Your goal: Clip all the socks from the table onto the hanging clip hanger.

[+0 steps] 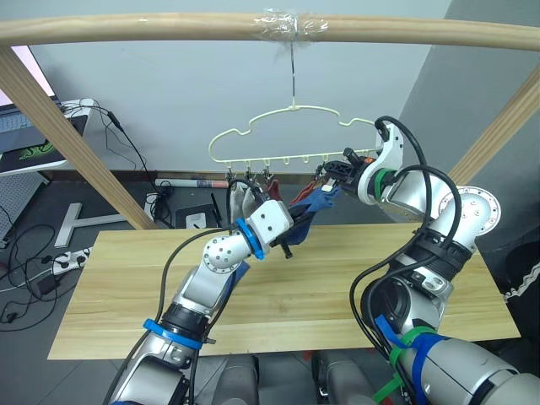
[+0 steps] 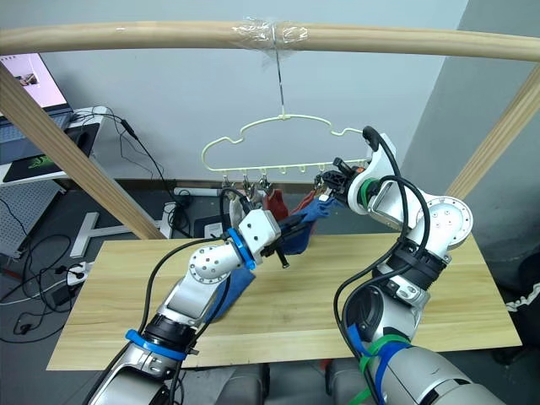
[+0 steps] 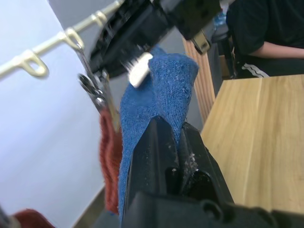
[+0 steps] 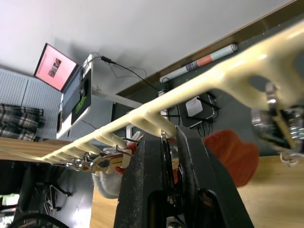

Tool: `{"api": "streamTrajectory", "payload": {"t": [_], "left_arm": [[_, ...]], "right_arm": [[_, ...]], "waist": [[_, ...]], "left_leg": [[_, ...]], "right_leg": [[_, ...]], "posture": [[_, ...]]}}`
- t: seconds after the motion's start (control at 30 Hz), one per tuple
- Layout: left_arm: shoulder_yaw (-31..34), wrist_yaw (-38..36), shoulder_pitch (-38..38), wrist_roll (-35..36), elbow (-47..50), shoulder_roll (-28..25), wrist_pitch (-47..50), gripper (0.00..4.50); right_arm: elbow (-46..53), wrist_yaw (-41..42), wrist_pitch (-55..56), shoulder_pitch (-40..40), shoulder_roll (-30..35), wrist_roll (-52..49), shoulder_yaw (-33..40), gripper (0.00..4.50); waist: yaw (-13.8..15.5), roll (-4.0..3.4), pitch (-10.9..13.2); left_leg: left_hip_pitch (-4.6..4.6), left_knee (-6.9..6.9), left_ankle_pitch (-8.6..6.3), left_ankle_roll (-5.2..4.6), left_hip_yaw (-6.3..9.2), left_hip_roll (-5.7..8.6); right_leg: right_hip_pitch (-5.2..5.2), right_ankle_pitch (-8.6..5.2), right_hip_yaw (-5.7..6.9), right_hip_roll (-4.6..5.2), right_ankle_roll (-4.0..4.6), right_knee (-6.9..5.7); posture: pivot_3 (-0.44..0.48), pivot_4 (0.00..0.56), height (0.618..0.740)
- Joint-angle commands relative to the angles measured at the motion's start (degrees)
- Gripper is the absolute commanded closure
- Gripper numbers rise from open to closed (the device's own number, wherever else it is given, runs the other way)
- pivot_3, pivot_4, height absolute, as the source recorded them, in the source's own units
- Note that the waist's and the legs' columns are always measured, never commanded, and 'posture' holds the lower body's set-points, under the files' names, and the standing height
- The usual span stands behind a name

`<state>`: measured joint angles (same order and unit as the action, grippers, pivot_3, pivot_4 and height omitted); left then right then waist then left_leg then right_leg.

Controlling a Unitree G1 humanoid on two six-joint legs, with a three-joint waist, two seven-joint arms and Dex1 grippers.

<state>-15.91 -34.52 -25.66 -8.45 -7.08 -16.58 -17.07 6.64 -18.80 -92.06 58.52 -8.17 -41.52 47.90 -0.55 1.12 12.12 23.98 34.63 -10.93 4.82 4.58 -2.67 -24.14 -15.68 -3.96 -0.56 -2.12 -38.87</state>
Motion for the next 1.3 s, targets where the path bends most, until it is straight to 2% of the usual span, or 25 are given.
{"api": "streamTrajectory", "payload": {"t": [0.03,0.3,0.33,0.4,0.5,0.6,0.7,0.83,0.9,0.97,1.0,1.07,1.2,1.3], "left_arm": [[-0.4,0.1,-0.3,0.2,2.5,0.0,-1.3,4.5],[-0.9,-0.9,-0.3,2.0,3.8,1.3,1.4,4.5],[-0.9,-1.1,-0.5,2.6,3.7,1.7,2.1,4.5],[-0.3,-2.1,-1.0,5.4,3.6,3.3,5.9,4.5],[1.7,-3.0,-1.5,11.5,4.4,6.3,15.5,3.74],[2.8,-4.7,-1.8,15.6,5.5,7.0,21.9,2.86],[4.3,-6.2,-1.5,18.0,6.4,5.3,25.7,1.93],[8.4,-9.1,-1.9,22.0,7.1,0.7,30.0,0.83],[9.6,-11.8,-1.6,23.3,8.2,-2.4,30.3,0.83],[11.0,-14.2,-1.1,24.5,9.5,-5.7,29.9,0.79],[11.6,-15.0,-1.0,25.0,9.9,-6.9,30.0,0.79],[13.0,-16.5,-0.2,26.2,11.6,-9.3,30.2,0.79],[14.2,-18.0,1.3,28.1,15.5,-12.4,31.2,0.79],[14.2,-18.0,1.8,28.2,17.2,-13.0,31.2,0.79]], "right_arm": [[2.7,-0.7,-0.4,1.5,-3.3,-1.7,2.0,3.05],[6.7,-1.1,-0.4,-0.2,-2.0,-6.9,0.5,0.1],[7.8,-0.6,-0.4,-0.9,-0.8,-8.3,-0.5,0.02],[11.0,1.9,-0.4,-3.5,2.7,-12.2,-3.5,0.02],[16.8,4.8,-0.4,-8.2,7.6,-15.6,-7.5,0.0],[23.7,7.9,0.5,-13.5,12.5,-15.1,-13.4,0.0],[30.8,11.4,7.8,-22.0,19.0,-10.1,-23.5,0.0],[35.5,12.2,23.6,-32.8,23.3,2.2,-35.6,0.0],[35.2,11.7,31.6,-37.2,24.5,9.3,-40.7,0.0],[34.2,11.7,38.1,-40.4,25.0,15.2,-46.1,0.62],[33.5,11.8,40.3,-41.1,24.6,17.0,-47.9,1.07],[31.3,10.8,43.9,-41.1,23.3,21.0,-51.2,1.59],[27.0,10.2,49.7,-39.8,20.1,26.7,-54.4,1.59],[23.4,10.5,52.3,-38.8,17.9,29.1,-54.8,2.45]], "waist": [[-0.1,0.0,0.0],[-1.1,-0.02,0.0],[-1.2,-0.02,0.0],[-1.3,-0.02,0.0],[-1.2,-0.02,0.0],[-1.5,-0.02,0.0],[-1.9,-0.04,0.0],[-3.2,-0.04,0.0],[-3.3,-0.04,0.0],[-3.2,-0.03,0.0],[-3.2,-0.03,0.0],[-3.1,-0.01,-0.1],[-2.5,0.0,-0.1],[-1.7,0.01,-0.1]], "left_leg": [[0.0,0.0,0.0,0.0,0.0,0.0],[0.0,0.0,0.0,0.0,0.0,0.0],[0.0,0.01,0.0,0.0,0.0,0.0],[-0.01,0.0,0.0,0.0,0.0,-0.01],[0.06,0.06,0.0,0.0,0.01,0.01],[0.13,0.18,0.0,0.0,0.01,0.03],[0.04,0.17,0.0,0.0,0.02,0.02],[-0.08,0.17,0.01,0.0,0.03,-0.06],[-0.1,0.18,0.01,0.0,0.02,-0.06],[-0.09,0.21,0.01,0.01,0.02,-0.05],[-0.08,0.21,0.02,0.02,0.0,-0.04],[-0.07,0.21,0.02,0.02,-0.02,-0.03],[-0.07,0.21,0.02,0.02,0.01,-0.04],[-0.06,0.21,0.02,0.02,0.01,-0.04]], "right_leg": [[-0.01,0.01,0.0,0.0,0.02,-0.01],[-0.01,0.09,0.0,-0.01,0.15,-0.05],[-0.01,0.13,0.0,-0.01,0.2,-0.06],[-0.01,0.14,0.0,-0.01,0.24,-0.07],[-0.01,0.09,0.0,-0.01,0.15,-0.03],[-0.01,0.01,-0.01,0.0,-0.06,-0.02],[0.0,0.01,-0.02,-0.03,-0.07,-0.09],[0.02,0.0,-0.06,-0.12,-0.07,-0.13],[0.02,0.01,-0.08,-0.12,-0.09,-0.14],[0.03,0.03,-0.09,-0.12,-0.11,-0.14],[0.03,0.03,-0.1,-0.11,-0.11,-0.12],[0.03,0.03,-0.12,-0.08,-0.12,-0.11],[0.03,0.04,-0.1,-0.09,-0.12,-0.11],[0.03,0.04,-0.09,-0.08,-0.12,-0.1]], "posture": [[0.047,0.152,0.74],[0.041,0.129,0.74],[0.035,0.129,0.74],[0.028,0.137,0.74],[0.025,0.143,0.74],[0.016,0.139,0.74],[0.011,0.142,0.74],[0.028,0.145,0.74],[0.04,0.145,0.74],[0.051,0.143,0.74],[0.057,0.144,0.74],[0.063,0.146,0.74],[0.09,0.145,0.74],[0.102,0.145,0.74]]}}
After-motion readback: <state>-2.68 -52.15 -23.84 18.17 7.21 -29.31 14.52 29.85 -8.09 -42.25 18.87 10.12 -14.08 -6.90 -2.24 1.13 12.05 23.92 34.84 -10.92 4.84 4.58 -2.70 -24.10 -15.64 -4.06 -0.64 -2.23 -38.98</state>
